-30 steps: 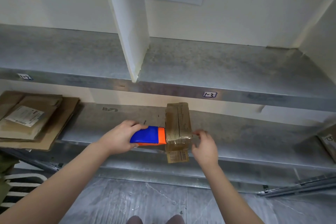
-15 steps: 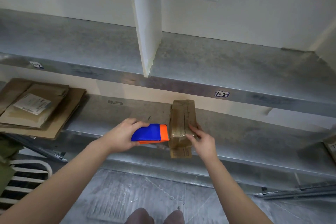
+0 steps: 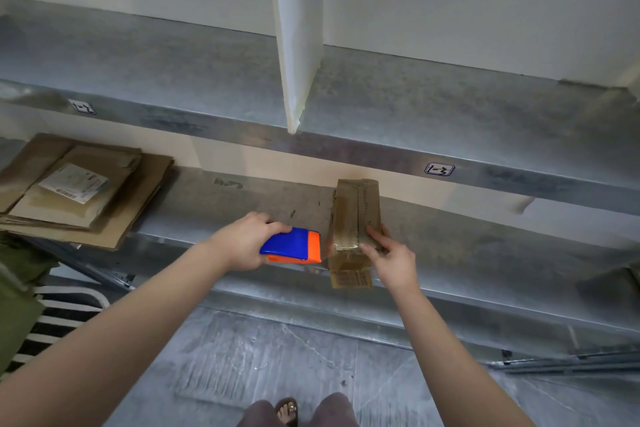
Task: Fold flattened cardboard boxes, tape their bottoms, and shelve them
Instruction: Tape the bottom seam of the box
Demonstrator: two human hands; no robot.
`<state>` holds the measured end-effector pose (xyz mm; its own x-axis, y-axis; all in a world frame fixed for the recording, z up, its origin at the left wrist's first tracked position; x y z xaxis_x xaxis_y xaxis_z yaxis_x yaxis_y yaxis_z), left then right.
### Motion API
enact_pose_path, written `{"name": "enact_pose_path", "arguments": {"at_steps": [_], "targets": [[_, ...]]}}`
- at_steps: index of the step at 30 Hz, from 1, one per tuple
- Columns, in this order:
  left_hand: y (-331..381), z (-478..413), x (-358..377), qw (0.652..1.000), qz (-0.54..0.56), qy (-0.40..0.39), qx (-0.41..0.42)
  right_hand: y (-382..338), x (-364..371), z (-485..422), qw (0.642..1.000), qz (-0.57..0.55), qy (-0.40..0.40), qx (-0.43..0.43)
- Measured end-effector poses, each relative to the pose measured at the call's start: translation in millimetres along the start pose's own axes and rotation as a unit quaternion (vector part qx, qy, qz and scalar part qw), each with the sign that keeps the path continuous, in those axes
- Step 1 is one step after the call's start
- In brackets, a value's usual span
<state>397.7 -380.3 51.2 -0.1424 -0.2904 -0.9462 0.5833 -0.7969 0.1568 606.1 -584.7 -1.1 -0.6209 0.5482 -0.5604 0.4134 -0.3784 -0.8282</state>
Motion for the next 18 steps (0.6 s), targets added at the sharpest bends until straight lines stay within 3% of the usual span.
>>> {"name": "enact_pose_path", "arguments": {"at_steps": [9,18], "targets": [[27.9,-22.1,5.3,0.999,-0.043,-0.002,-0.009,0.3,3.0,0.4,1.0,-0.016,-0.001,0.002],[19.0,-22.5,13.9,0.999,0.019,-0.013,-0.031,0.5,3.6,-0.1,0.999,-0.029,0.016,0.013]]}}
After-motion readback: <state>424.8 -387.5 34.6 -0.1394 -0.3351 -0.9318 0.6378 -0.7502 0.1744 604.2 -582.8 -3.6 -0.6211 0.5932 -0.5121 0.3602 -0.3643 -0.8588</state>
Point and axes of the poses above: each hand's wrist, its own z-axis away from the middle knuckle, its own x-axis out of the palm, y = z × x, the point moved 2 cm from there along -z, towards the middle knuckle, and after that the axes turned 14 degrees about -x, right-handed, at the moved point
